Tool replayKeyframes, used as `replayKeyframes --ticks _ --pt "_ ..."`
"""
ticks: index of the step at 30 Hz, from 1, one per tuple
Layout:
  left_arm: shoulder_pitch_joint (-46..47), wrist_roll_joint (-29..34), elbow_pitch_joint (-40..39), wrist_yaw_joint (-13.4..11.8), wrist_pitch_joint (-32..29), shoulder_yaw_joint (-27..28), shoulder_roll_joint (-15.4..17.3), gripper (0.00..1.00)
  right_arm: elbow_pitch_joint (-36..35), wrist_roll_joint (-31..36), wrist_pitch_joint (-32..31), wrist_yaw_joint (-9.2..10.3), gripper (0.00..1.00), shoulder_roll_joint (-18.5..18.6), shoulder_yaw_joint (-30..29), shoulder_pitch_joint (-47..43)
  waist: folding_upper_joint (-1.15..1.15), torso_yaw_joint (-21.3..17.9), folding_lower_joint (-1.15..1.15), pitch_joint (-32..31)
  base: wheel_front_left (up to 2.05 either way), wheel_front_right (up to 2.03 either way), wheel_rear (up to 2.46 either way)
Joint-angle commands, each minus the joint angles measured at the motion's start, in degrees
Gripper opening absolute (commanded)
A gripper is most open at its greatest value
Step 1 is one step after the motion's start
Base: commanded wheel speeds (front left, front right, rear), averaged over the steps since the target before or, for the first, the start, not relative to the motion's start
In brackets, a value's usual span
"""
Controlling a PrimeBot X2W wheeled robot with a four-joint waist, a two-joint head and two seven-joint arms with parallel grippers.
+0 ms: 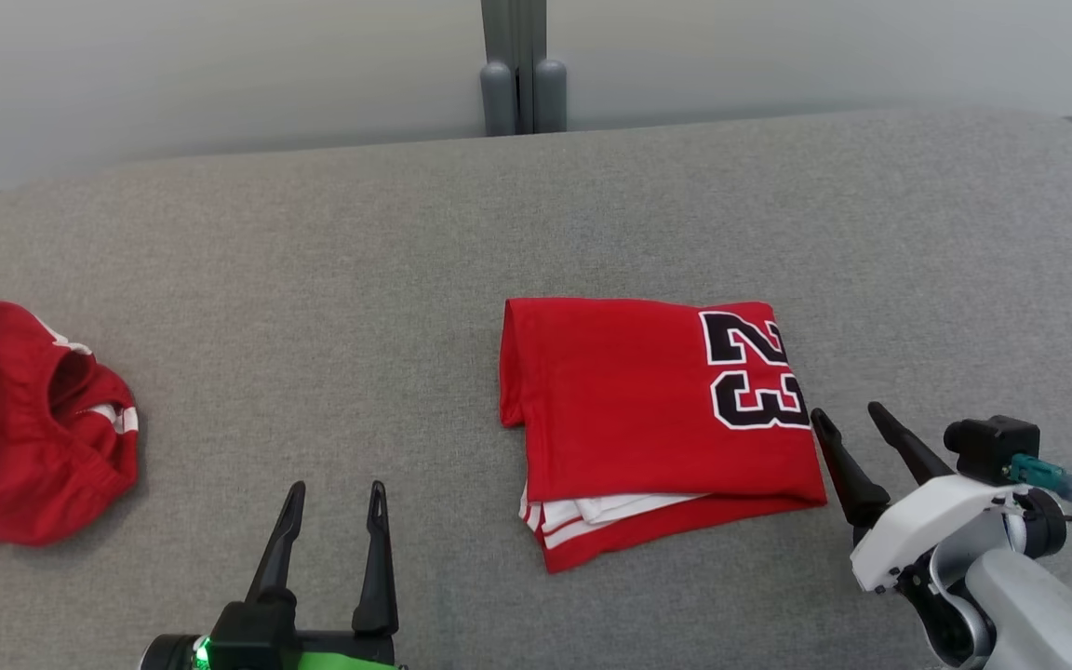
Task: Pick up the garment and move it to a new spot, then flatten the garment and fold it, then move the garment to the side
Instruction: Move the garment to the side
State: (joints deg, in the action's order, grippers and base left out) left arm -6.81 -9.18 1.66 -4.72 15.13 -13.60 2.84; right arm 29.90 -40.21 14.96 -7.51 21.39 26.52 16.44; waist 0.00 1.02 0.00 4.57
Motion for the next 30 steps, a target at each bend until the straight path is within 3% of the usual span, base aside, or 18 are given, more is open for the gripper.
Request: replayKeyframes --ticks 1,9,16,19,30 --pt "1.3 0.7 -0.1 0.1 0.0 -0.3 0.1 1.00 0.9 -3.2 -0.9 0.04 1.00 1.2 1.9 1.9 0.00 1.3 0.00 2.4 0.00 0.00 0.00" --pt "4.1 0.5 0.0 -0.1 0.0 -1.5 0.1 1.00 0.3 -23.0 -6.6 0.05 1.00 7.0 9.7 8.2 0.00 2.9 0.00 6.4 0.00 0.00 0.00" --pt "6.2 0.4 0.0 -0.4 0.0 -2.6 0.1 1.00 1.9 -28.3 -6.6 0.04 1.00 9.6 15.4 12.0 0.00 3.6 0.00 9.2 0.00 0.00 0.00" --pt "6.9 0.5 0.1 -0.6 0.0 -2.7 0.1 1.00 1.4 -29.8 -6.4 0.04 0.00 10.2 18.3 13.3 0.00 3.4 0.00 10.2 0.00 0.00 0.00" --pt "9.9 1.7 -1.0 0.1 0.0 -3.1 0.1 1.00 2.2 -27.8 -0.4 0.06 0.00 16.5 22.8 22.1 0.00 0.3 0.00 15.0 0.00 0.00 0.00"
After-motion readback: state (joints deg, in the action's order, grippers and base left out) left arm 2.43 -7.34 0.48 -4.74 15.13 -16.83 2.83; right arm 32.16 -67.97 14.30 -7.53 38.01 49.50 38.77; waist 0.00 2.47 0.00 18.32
